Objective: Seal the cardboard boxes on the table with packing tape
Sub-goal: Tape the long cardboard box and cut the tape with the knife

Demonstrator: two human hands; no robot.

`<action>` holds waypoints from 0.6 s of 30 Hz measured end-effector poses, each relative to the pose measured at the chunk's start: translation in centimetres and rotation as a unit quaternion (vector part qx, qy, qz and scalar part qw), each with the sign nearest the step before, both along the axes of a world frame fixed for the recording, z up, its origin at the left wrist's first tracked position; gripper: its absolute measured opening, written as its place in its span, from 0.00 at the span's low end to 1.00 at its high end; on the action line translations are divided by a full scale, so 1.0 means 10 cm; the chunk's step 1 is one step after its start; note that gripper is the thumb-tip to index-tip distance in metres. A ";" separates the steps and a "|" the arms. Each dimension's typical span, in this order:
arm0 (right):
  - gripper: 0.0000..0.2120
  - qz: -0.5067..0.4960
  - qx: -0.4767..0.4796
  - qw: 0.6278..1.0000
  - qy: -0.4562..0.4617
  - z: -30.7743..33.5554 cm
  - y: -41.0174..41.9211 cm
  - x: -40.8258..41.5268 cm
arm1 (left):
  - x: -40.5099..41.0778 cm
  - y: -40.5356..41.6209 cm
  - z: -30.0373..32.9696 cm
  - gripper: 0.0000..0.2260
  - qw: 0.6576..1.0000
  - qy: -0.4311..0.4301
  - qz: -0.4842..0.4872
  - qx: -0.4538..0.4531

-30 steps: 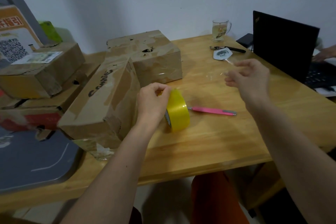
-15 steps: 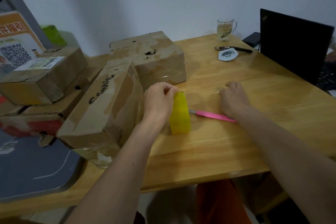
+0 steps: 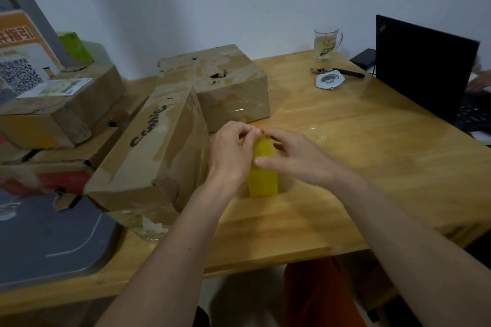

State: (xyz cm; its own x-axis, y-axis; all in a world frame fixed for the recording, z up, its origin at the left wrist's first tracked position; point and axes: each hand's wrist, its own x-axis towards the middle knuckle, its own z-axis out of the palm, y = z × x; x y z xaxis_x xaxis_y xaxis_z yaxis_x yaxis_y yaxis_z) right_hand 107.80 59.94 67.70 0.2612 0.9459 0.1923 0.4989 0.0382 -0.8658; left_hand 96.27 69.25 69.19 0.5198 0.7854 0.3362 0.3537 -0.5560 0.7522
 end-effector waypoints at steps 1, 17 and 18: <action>0.27 -0.006 0.005 1.000 0.001 -0.03 0.02 -0.06 | -0.02 -0.01 0.01 0.07 1.000 0.000 -0.003 -0.003; 0.24 -0.135 0.014 0.988 -0.067 -0.04 0.11 -0.24 | -0.27 -0.16 0.23 0.06 0.992 0.049 -0.066 0.091; 0.22 -0.136 0.011 0.988 -0.067 -0.03 0.12 -0.24 | -0.28 -0.16 0.25 0.08 0.996 0.025 -0.077 0.041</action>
